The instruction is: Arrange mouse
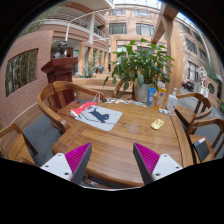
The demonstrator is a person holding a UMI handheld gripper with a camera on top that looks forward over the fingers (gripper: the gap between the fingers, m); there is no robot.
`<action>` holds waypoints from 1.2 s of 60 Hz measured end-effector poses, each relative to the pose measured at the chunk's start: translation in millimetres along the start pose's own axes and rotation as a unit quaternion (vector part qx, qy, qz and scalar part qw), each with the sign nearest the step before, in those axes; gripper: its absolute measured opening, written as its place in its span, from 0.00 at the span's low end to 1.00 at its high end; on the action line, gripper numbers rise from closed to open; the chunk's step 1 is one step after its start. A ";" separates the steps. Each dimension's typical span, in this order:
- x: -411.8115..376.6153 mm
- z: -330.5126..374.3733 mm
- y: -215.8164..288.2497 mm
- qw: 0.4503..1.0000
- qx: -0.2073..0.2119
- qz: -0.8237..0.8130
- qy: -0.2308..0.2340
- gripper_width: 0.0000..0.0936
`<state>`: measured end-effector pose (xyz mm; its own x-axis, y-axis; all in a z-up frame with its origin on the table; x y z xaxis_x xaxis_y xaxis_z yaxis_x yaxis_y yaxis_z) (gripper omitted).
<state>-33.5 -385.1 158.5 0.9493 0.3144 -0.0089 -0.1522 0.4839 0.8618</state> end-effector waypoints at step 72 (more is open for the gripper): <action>255.7 -338.0 42.7 0.982 -0.063 -0.101 -0.144 0.51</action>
<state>109.7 -8.0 21.7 0.9993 -0.0339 -0.0143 0.0322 0.6158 0.7872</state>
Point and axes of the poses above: the point between the fingertips, and its own axes, seen from behind it with the camera up: x to the right, y up, z backward, against the way the camera looks, the point moved 6 cm from there along z, backward, against the way the camera looks, and after that the axes turned 2 degrees about -z, right-handed, at the moved point
